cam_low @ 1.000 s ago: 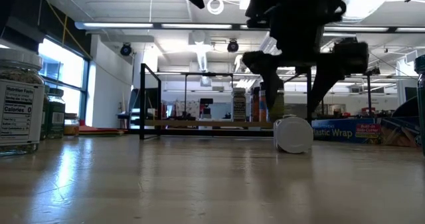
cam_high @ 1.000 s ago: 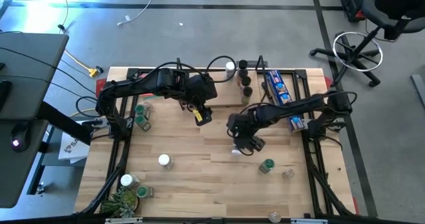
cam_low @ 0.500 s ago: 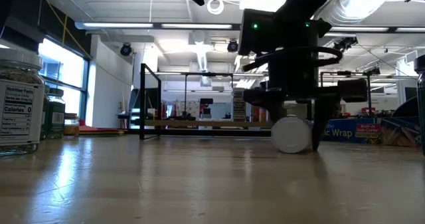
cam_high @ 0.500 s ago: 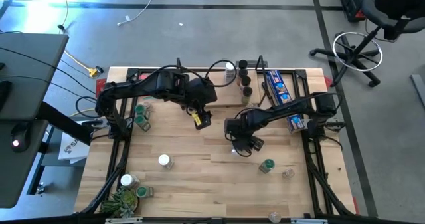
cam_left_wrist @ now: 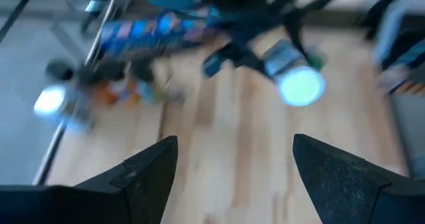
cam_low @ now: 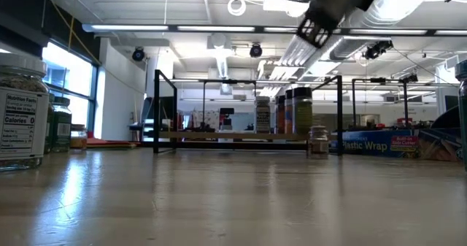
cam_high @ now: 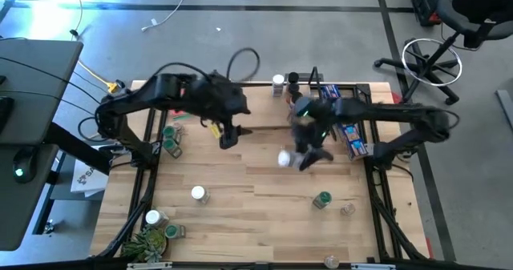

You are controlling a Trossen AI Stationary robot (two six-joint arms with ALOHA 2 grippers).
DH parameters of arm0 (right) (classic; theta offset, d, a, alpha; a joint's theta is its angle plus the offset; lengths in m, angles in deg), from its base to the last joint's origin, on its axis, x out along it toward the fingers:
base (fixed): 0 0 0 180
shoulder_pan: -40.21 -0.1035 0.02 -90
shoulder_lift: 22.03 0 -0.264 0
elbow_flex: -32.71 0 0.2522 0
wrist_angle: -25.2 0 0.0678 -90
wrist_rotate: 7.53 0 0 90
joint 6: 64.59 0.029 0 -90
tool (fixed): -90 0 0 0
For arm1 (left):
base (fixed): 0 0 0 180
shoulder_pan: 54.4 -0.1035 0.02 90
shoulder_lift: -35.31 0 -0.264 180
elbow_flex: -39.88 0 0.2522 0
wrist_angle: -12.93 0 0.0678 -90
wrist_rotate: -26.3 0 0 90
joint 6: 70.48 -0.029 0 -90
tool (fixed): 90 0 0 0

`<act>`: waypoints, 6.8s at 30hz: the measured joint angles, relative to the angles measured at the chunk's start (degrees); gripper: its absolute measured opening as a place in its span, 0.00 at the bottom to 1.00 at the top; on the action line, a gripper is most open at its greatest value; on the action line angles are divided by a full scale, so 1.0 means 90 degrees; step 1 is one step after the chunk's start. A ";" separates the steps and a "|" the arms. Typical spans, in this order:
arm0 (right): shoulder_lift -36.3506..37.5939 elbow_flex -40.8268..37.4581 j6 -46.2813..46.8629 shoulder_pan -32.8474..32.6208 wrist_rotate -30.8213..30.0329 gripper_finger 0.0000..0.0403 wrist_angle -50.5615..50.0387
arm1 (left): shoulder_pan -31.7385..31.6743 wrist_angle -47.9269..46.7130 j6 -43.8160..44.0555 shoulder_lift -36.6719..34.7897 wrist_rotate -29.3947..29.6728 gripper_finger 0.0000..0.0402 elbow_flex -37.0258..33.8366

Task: Shelf spices
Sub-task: Put the top right white seasoning bottle on the shelf aligned with the other white seasoning bottle

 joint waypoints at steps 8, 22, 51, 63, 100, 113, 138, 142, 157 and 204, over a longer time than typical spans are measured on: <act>0.0541 0.0004 0.3819 0.0490 0.2076 0.45 0.3718 | -0.0435 0.2152 -0.0545 0.0082 -0.1934 0.73 0.0000; 0.0503 0.0006 0.4470 0.0495 0.1737 0.45 0.4842 | -0.0536 0.3101 -0.1471 0.0615 -0.3086 0.73 0.0007; 0.0525 0.0016 0.4746 0.0473 0.0924 0.57 0.4675 | -0.0387 0.3241 -0.1729 0.1113 -0.3116 0.48 0.0002; 0.0560 0.0014 0.3995 0.1293 0.0591 0.74 0.1702 | -0.0599 0.1015 -0.0296 0.0783 -0.2784 0.48 0.0019; 0.3526 0.0519 0.5408 0.1022 -0.5868 0.75 -0.2045 | -0.2406 0.2547 -0.2806 0.3721 -0.0185 0.61 0.0007; 0.3306 0.0519 0.5346 0.1022 -0.5822 0.75 -0.2018 | -0.2457 0.2731 -0.2807 0.3429 -0.0097 0.62 0.0007; 0.3308 0.0516 0.5239 0.1020 -0.5669 0.75 -0.2020 | -0.2418 0.1491 -0.0923 0.3855 -0.0013 0.47 0.0002; 0.3308 0.0516 0.5239 0.1017 -0.5664 0.75 -0.2020 | -0.2477 0.1580 -0.0621 0.3922 -0.0010 0.47 0.0004; 0.3308 0.0516 0.5239 0.1020 -0.5664 0.75 -0.2020 | -0.2625 0.2013 0.0088 0.3954 -0.0116 0.47 0.0002; 0.3309 0.0514 0.5019 0.1017 -0.5491 0.75 -0.2115 | -0.2247 0.1807 -0.0820 0.3170 -0.0179 0.44 0.0007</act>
